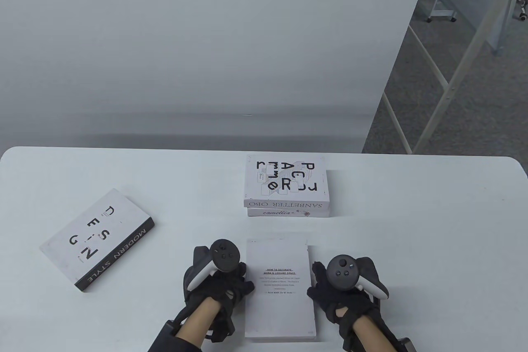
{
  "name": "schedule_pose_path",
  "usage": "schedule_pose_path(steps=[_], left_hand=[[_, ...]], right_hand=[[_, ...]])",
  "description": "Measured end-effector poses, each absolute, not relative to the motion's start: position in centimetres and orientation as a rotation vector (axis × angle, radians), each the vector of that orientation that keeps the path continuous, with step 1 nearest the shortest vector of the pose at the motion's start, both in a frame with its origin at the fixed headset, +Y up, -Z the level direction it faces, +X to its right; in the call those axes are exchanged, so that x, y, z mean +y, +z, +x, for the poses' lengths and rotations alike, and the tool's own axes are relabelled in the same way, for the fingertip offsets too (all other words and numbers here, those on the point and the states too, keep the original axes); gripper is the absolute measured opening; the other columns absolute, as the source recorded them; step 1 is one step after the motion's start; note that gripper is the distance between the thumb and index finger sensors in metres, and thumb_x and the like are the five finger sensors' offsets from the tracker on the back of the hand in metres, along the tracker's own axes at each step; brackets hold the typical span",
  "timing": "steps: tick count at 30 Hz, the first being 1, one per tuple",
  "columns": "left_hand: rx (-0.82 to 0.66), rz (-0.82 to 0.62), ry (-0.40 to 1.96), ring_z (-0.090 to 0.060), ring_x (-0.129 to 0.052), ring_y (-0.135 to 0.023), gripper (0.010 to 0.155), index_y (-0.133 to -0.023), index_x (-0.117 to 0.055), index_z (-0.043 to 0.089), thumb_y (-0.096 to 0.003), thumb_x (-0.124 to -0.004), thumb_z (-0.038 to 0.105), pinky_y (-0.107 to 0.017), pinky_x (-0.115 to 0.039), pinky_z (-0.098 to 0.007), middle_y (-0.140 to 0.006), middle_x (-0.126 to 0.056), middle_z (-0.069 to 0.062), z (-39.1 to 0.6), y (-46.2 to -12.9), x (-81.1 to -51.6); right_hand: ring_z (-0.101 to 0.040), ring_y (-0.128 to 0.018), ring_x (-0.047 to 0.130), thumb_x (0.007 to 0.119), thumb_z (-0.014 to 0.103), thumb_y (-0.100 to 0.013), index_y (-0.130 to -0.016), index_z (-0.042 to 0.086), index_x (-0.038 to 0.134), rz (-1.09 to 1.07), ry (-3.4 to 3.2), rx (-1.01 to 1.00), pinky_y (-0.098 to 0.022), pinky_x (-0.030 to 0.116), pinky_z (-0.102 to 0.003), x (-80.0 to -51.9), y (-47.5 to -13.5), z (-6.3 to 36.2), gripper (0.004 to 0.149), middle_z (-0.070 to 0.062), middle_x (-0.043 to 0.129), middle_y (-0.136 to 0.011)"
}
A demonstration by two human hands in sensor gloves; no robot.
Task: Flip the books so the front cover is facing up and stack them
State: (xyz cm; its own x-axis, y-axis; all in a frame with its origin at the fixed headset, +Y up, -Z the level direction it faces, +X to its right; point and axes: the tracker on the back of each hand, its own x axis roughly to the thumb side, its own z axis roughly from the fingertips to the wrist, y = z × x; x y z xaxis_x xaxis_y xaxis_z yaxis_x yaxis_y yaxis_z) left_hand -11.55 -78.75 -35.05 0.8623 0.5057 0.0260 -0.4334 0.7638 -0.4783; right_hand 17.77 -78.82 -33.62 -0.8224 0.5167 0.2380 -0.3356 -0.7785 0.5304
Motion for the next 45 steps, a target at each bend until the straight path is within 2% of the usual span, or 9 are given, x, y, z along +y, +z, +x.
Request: schedule_pose_path(steps=[5, 11, 17, 21, 30, 35, 39, 42, 45], left_hand=[[-0.208, -0.459, 0.563, -0.023, -0.109, -0.052, 0.075, -0.096, -0.056, -0.008, -0.0421, -0.083, 0.037, -0.027, -0.097, -0.019, -0.082, -0.081, -0.024, -11.0, -34.9, -79.0], [-0.258, -0.443, 0.569, -0.026, -0.108, -0.054, 0.077, -0.098, -0.048, -0.009, -0.042, -0.082, 0.031, -0.03, -0.096, -0.021, -0.086, -0.076, -0.027, -10.8, -34.9, -79.1], [-0.266, -0.478, 0.613, -0.027, -0.106, -0.058, 0.075, -0.099, -0.045, -0.009, -0.0426, -0.079, 0.028, -0.032, -0.095, -0.022, -0.088, -0.073, -0.028, -11.2, -35.0, -79.4], [-0.253, -0.504, 0.652, -0.027, -0.105, -0.06, 0.075, -0.099, -0.043, -0.01, -0.0427, -0.077, 0.026, -0.033, -0.095, -0.023, -0.089, -0.071, -0.029, -11.8, -35.1, -79.7], [-0.247, -0.46, 0.542, -0.024, -0.107, -0.057, 0.072, -0.099, -0.051, -0.006, -0.0411, -0.079, 0.028, -0.031, -0.095, -0.022, -0.087, -0.078, -0.025, -12.3, -35.1, -79.3], [-0.277, -0.465, 0.538, -0.023, -0.107, -0.056, 0.07, -0.099, -0.054, -0.003, -0.041, -0.079, 0.028, -0.03, -0.095, -0.023, -0.086, -0.079, -0.024, -12.3, -35.1, -79.2], [-0.299, -0.451, 0.5, -0.024, -0.107, -0.056, 0.069, -0.099, -0.056, 0.0, -0.0409, -0.08, 0.03, -0.03, -0.095, -0.023, -0.086, -0.081, -0.022, -12.1, -35.1, -79.2], [-0.309, -0.433, 0.469, -0.024, -0.107, -0.056, 0.069, -0.099, -0.058, 0.001, -0.041, -0.08, 0.031, -0.03, -0.095, -0.024, -0.086, -0.082, -0.021, -11.9, -35.0, -79.0], [-0.315, -0.411, 0.448, -0.024, -0.107, -0.056, 0.069, -0.099, -0.059, 0.002, -0.0408, -0.08, 0.032, -0.03, -0.095, -0.024, -0.086, -0.082, -0.02, -11.8, -34.9, -78.9]], right_hand=[[-0.034, -0.087, 0.079, 0.063, 0.033, -0.06, -0.105, -0.003, 0.028, 0.503, 2.451, 0.677, -0.062, 0.08, -0.038, -79.2, -33.7, 18.0, 0.068, -0.036, 0.055, -0.099], [-0.036, -0.085, 0.082, 0.064, 0.026, -0.059, -0.106, -0.001, 0.031, 0.52, 2.447, 0.607, -0.06, 0.081, -0.04, -78.6, -33.3, 18.3, 0.063, -0.034, 0.057, -0.098], [-0.034, -0.075, 0.091, 0.07, 0.021, -0.055, -0.105, 0.007, 0.043, 0.684, 2.648, 0.279, -0.052, 0.087, -0.038, -76.5, -31.7, 17.1, 0.059, -0.033, 0.064, -0.094], [-0.035, -0.078, 0.089, 0.072, 0.017, -0.051, -0.104, 0.016, 0.049, 0.792, 2.736, 0.053, -0.053, 0.084, -0.04, -75.6, -30.6, 16.2, 0.058, -0.03, 0.063, -0.097], [-0.041, -0.095, 0.068, 0.073, 0.014, -0.051, -0.104, 0.032, 0.042, 0.889, 2.726, -0.048, -0.065, 0.07, -0.05, -75.4, -29.6, 15.3, 0.065, -0.021, 0.044, -0.107], [-0.044, -0.095, 0.065, 0.073, 0.005, -0.046, -0.102, 0.035, 0.042, 0.971, 2.731, -0.245, -0.065, 0.068, -0.052, -74.9, -28.8, 14.5, 0.07, -0.019, 0.043, -0.107], [-0.047, -0.097, 0.058, 0.077, 0.01, -0.047, -0.103, 0.033, 0.04, 1.035, 2.745, -0.314, -0.066, 0.063, -0.055, -74.9, -28.5, 14.1, 0.071, -0.021, 0.039, -0.109], [-0.048, -0.097, 0.057, 0.081, 0.019, -0.048, -0.104, 0.033, 0.04, 1.036, 2.746, -0.302, -0.066, 0.063, -0.056, -74.9, -28.4, 14.1, 0.071, -0.024, 0.037, -0.11], [-0.049, -0.097, 0.057, 0.083, 0.023, -0.046, -0.104, 0.033, 0.04, 1.028, 2.755, -0.292, -0.066, 0.063, -0.056, -75.0, -28.6, 14.1, 0.073, -0.026, 0.036, -0.109]])
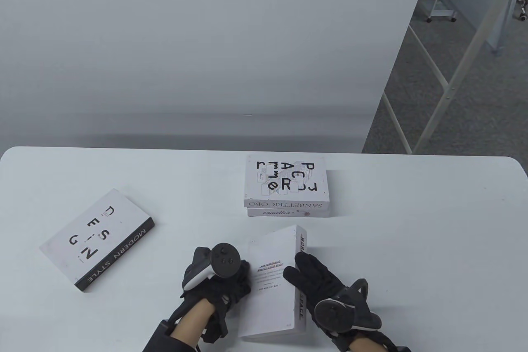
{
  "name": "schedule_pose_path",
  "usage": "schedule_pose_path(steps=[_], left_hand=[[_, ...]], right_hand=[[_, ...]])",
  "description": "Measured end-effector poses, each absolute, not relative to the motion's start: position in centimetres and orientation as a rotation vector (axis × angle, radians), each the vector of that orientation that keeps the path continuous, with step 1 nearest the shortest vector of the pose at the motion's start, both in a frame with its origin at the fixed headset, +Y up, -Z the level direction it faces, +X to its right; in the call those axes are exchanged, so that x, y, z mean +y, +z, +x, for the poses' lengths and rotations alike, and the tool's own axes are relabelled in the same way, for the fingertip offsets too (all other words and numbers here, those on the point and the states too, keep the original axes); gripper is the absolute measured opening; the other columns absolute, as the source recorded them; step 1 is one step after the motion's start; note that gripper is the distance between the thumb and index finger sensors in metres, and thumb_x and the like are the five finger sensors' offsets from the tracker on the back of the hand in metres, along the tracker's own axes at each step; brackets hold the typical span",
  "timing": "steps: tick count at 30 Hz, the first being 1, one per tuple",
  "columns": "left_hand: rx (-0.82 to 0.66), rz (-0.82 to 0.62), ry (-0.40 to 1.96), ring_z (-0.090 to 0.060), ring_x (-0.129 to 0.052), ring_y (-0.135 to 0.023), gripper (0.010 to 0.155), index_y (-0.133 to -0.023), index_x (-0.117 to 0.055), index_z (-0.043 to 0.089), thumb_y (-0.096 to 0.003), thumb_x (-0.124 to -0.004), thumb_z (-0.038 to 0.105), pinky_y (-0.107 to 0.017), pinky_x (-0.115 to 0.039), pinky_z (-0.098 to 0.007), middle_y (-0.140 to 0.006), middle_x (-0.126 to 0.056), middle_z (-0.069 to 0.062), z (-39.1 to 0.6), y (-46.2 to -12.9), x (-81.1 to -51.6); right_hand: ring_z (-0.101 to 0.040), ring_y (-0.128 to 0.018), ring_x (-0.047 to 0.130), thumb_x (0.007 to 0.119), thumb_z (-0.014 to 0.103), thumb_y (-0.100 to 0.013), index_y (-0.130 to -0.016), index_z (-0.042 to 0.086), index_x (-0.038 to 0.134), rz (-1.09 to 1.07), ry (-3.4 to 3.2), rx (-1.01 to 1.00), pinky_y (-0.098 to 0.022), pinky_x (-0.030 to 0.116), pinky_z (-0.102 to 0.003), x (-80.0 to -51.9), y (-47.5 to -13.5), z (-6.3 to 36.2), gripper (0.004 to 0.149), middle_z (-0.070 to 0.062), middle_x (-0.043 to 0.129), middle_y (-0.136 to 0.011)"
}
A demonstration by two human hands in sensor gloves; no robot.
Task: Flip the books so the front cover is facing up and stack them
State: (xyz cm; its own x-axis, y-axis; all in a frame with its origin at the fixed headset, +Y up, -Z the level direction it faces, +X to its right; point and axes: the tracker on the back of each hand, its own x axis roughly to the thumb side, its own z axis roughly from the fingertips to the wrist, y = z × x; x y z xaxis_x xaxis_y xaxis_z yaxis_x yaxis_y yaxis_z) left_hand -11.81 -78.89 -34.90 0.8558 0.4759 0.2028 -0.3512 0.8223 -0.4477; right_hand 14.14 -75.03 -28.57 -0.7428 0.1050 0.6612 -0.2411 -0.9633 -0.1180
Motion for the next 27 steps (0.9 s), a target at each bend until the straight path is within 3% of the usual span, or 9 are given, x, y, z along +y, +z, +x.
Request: schedule_pose_path(steps=[10, 17, 22, 27], left_hand=[[-0.339, -0.297, 0.267, -0.027, -0.106, -0.06, 0.077, -0.1, -0.059, 0.005, -0.0387, -0.083, 0.044, -0.033, -0.095, -0.028, -0.089, -0.08, -0.02, -11.3, -34.6, -77.8], [-0.358, 0.01, 0.074, -0.031, -0.1, -0.073, 0.086, -0.103, -0.055, 0.008, -0.0362, -0.084, 0.054, -0.044, -0.092, -0.038, -0.094, -0.076, -0.017, -12.9, -34.3, -72.9], [-0.322, 0.119, -0.068, -0.046, -0.064, -0.099, 0.094, -0.109, -0.044, 0.012, -0.0377, -0.078, 0.063, -0.065, -0.07, -0.058, -0.11, -0.051, -0.019, -15.1, -33.4, -69.0], [-0.327, 0.151, -0.043, -0.054, -0.044, -0.104, 0.101, -0.112, -0.039, 0.012, -0.0368, -0.077, 0.068, -0.068, -0.052, -0.071, -0.114, -0.038, -0.022, -16.7, -32.4, -65.8]], right_hand=[[-0.049, -0.096, 0.06, 0.087, 0.024, -0.042, -0.1, 0.034, 0.041, 1.014, 2.779, -0.28, -0.066, 0.063, -0.056, -75.3, -28.9, 14.8, 0.074, -0.029, 0.036, -0.108], [-0.046, -0.091, 0.071, 0.085, 0.026, -0.043, -0.099, 0.035, 0.044, 0.885, 2.719, -0.294, -0.064, 0.069, -0.053, -74.9, -29.7, 16.3, 0.07, -0.029, 0.046, -0.106], [-0.043, -0.085, 0.082, 0.085, 0.029, -0.043, -0.1, 0.032, 0.045, 0.772, 2.678, -0.294, -0.059, 0.077, -0.049, -74.8, -30.3, 17.5, 0.07, -0.029, 0.056, -0.103], [-0.039, -0.077, 0.091, 0.082, 0.034, -0.043, -0.101, 0.027, 0.046, 0.636, 2.597, -0.288, -0.053, 0.084, -0.044, -74.4, -30.8, 18.6, 0.069, -0.029, 0.067, -0.097]])
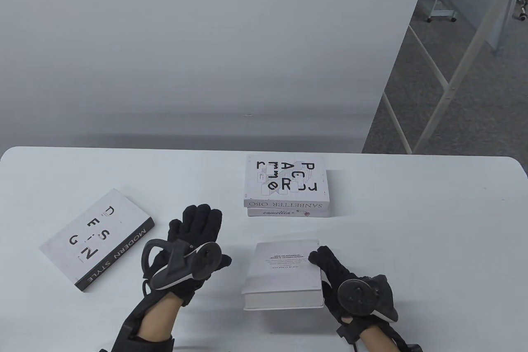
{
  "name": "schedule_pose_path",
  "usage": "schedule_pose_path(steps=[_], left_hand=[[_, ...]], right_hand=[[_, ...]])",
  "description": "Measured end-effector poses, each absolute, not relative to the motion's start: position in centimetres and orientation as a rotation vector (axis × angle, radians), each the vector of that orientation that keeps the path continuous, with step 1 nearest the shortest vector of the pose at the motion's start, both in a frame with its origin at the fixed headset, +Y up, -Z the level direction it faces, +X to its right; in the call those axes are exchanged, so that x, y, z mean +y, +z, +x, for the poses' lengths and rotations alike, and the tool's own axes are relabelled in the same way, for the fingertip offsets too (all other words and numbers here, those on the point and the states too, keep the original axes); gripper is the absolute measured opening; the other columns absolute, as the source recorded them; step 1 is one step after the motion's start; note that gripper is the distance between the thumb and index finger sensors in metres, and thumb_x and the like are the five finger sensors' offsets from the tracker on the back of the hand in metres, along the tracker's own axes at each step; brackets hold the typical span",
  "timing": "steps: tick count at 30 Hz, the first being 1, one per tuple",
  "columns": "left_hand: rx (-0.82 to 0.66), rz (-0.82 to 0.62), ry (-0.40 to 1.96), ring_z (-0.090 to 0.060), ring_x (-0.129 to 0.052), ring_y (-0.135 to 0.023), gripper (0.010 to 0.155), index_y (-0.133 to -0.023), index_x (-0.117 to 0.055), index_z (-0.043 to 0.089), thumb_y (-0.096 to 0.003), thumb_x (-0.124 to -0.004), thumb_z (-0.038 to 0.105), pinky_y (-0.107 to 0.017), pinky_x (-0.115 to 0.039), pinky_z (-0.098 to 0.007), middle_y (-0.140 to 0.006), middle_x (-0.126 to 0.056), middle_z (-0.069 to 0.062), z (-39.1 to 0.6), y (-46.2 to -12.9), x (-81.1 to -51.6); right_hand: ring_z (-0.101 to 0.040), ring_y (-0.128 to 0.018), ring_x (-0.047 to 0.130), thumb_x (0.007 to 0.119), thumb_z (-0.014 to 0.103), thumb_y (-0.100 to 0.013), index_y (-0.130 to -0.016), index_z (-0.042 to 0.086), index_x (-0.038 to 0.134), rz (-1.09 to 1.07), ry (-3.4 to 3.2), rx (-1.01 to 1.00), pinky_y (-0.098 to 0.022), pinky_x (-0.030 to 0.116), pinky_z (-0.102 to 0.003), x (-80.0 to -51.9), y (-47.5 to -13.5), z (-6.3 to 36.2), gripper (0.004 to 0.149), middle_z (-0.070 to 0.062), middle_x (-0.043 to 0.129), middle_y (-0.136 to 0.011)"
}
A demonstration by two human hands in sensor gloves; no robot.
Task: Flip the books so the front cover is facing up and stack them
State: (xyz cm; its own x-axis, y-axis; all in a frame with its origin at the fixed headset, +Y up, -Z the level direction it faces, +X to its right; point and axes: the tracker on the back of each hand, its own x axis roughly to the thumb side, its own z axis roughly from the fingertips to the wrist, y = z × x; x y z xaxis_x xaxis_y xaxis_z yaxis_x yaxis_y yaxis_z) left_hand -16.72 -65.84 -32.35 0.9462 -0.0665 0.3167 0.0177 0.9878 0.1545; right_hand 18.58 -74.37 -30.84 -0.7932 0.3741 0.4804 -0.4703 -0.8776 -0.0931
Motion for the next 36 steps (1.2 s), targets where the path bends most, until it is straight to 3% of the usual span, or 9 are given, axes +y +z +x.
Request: schedule_pose_path(steps=[7, 12, 15, 26, 36], left_hand=[[-0.343, 0.142, -0.062, -0.061, -0.026, -0.1, 0.107, -0.113, -0.036, 0.008, -0.0353, -0.076, 0.071, -0.066, -0.036, -0.076, -0.114, -0.032, -0.026, -17.2, -31.1, -63.3], [-0.349, 0.117, -0.026, -0.062, -0.023, -0.097, 0.109, -0.113, -0.036, 0.007, -0.0351, -0.075, 0.072, -0.064, -0.033, -0.076, -0.113, -0.03, -0.028, -17.6, -30.5, -62.3], [-0.356, 0.173, -0.012, -0.061, -0.024, -0.098, 0.108, -0.113, -0.038, 0.008, -0.0351, -0.076, 0.072, -0.065, -0.034, -0.076, -0.113, -0.032, -0.027, -17.9, -29.7, -61.1], [-0.316, 0.137, 0.015, -0.062, -0.026, -0.097, 0.107, -0.113, -0.039, 0.007, -0.0357, -0.077, 0.072, -0.064, -0.036, -0.076, -0.113, -0.034, -0.028, -19.7, -29.8, -60.6], [-0.319, 0.115, 0.071, -0.062, -0.028, -0.096, 0.104, -0.112, -0.047, 0.007, -0.0359, -0.077, 0.071, -0.065, -0.041, -0.075, -0.113, -0.038, -0.028, -20.9, -29.5, -60.1]], right_hand=[[-0.035, -0.065, 0.101, 0.079, 0.041, -0.044, -0.102, 0.011, 0.05, 0.379, 2.319, -0.187, -0.043, 0.09, -0.04, -74.4, -31.8, 20.0, 0.071, -0.031, 0.078, -0.088], [-0.031, -0.058, 0.105, 0.075, 0.045, -0.048, -0.099, -0.001, 0.051, 0.214, 2.095, -0.076, -0.037, 0.093, -0.036, -75.0, -33.2, 20.4, 0.073, -0.03, 0.085, -0.081], [-0.028, -0.056, 0.106, 0.071, 0.048, -0.051, -0.097, -0.005, 0.051, 0.131, 2.006, -0.042, -0.036, 0.094, -0.034, -75.0, -35.1, 20.1, 0.074, -0.028, 0.087, -0.079], [-0.021, -0.052, 0.109, 0.066, 0.055, -0.055, -0.093, -0.007, 0.054, -0.228, 1.778, 0.138, -0.033, 0.096, -0.029, -74.7, -42.3, 16.0, 0.074, -0.023, 0.091, -0.075], [-0.018, -0.051, 0.109, 0.062, 0.056, -0.057, -0.092, -0.01, 0.055, -0.409, 1.681, 0.203, -0.033, 0.097, -0.027, -75.2, -45.4, 12.7, 0.075, -0.021, 0.092, -0.073]])
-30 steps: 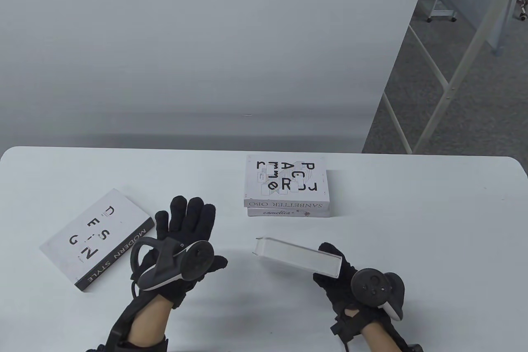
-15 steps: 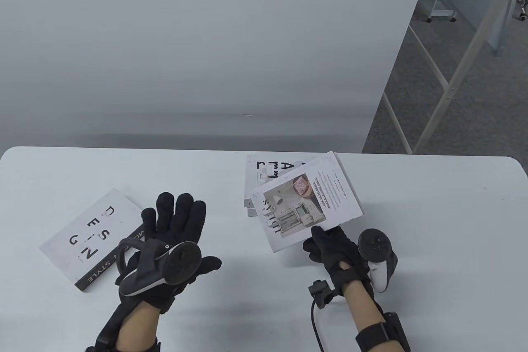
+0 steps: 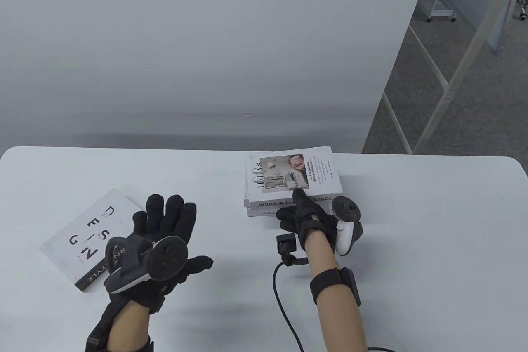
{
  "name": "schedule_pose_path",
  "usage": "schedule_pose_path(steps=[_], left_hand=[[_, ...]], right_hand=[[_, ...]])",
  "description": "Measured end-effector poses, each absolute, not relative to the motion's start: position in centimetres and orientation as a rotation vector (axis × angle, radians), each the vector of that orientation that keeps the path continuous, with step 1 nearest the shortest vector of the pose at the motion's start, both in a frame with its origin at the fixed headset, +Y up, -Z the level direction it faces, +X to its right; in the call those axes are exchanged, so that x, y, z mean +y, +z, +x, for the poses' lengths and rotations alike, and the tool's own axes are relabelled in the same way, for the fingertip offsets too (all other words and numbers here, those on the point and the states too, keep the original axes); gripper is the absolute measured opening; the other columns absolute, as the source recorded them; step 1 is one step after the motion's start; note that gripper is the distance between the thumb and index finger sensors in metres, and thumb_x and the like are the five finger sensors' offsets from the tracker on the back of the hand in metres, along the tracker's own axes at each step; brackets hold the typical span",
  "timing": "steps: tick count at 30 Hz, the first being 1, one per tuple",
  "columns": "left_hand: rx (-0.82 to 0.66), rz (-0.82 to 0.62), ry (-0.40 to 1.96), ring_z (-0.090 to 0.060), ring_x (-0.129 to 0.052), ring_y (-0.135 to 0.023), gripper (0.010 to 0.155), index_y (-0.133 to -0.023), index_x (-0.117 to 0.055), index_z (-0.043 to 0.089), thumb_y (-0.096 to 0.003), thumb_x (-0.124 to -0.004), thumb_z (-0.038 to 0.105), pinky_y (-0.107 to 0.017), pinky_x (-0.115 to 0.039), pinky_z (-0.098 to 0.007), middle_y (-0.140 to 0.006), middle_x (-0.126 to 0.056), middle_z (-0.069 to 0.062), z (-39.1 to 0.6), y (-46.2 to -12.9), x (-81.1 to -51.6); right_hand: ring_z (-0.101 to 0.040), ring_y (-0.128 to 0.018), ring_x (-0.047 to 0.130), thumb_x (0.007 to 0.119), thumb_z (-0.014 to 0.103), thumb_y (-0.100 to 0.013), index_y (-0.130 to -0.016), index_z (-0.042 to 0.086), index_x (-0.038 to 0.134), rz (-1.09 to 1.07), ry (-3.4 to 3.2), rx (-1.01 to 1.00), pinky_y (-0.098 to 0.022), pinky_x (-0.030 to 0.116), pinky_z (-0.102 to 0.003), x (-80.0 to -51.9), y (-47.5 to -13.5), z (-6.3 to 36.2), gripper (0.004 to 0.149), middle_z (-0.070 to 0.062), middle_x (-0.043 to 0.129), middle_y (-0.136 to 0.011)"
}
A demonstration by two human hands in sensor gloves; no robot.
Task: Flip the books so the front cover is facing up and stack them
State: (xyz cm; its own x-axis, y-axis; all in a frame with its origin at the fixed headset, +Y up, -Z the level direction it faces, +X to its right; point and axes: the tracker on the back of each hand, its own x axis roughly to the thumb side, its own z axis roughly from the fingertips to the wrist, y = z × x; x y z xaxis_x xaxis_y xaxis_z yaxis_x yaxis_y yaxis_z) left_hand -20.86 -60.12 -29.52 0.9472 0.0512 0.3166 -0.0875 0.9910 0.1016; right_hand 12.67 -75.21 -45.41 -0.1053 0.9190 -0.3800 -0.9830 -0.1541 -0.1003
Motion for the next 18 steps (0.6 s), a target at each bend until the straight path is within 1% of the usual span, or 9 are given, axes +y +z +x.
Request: schedule_pose_path(steps=[2, 4, 6, 14, 18], left_hand=[[-0.31, 0.115, 0.074, -0.062, -0.028, -0.096, 0.105, -0.112, -0.045, 0.006, -0.036, -0.077, 0.071, -0.065, -0.041, -0.075, -0.113, -0.038, -0.029, -21.2, -29.5, -60.1], [-0.314, 0.151, 0.086, -0.062, -0.027, -0.097, 0.106, -0.112, -0.043, 0.006, -0.036, -0.078, 0.07, -0.065, -0.04, -0.075, -0.113, -0.037, -0.028, -21.4, -29.4, -60.0], [-0.319, 0.156, 0.101, -0.062, -0.028, -0.097, 0.106, -0.112, -0.042, 0.005, -0.0361, -0.078, 0.07, -0.065, -0.04, -0.075, -0.113, -0.037, -0.029, -21.4, -29.4, -59.9], [-0.312, 0.122, 0.099, -0.063, -0.028, -0.096, 0.105, -0.112, -0.044, 0.006, -0.0362, -0.078, 0.07, -0.065, -0.041, -0.075, -0.113, -0.038, -0.028, -21.6, -29.8, -60.2], [-0.315, 0.114, 0.098, -0.063, -0.028, -0.096, 0.105, -0.112, -0.045, 0.006, -0.0362, -0.078, 0.07, -0.065, -0.041, -0.075, -0.113, -0.038, -0.029, -21.5, -29.9, -60.4]], right_hand=[[-0.018, -0.052, 0.109, 0.061, 0.056, -0.057, -0.092, -0.01, 0.054, -0.447, 1.663, 0.191, -0.033, 0.097, -0.027, -75.3, -45.8, 12.3, 0.075, -0.021, 0.092, -0.073], [-0.018, -0.051, 0.109, 0.061, 0.056, -0.057, -0.092, -0.01, 0.054, -0.478, 1.654, 0.181, -0.033, 0.097, -0.027, -75.4, -46.2, 12.0, 0.075, -0.021, 0.092, -0.073], [-0.018, -0.052, 0.109, 0.061, 0.056, -0.057, -0.091, -0.011, 0.054, -0.487, 1.651, 0.189, -0.033, 0.097, -0.027, -75.6, -46.4, 11.7, 0.075, -0.021, 0.092, -0.073], [-0.024, -0.058, 0.106, 0.052, 0.052, -0.06, -0.095, -0.015, 0.046, -0.449, 1.612, 0.223, -0.038, 0.094, -0.032, -75.5, -46.8, 11.0, 0.076, -0.026, 0.086, -0.079], [-0.026, -0.06, 0.104, 0.051, 0.051, -0.06, -0.095, -0.017, 0.044, -0.419, 1.62, 0.246, -0.039, 0.094, -0.033, -75.3, -46.8, 10.8, 0.077, -0.028, 0.084, -0.08]])
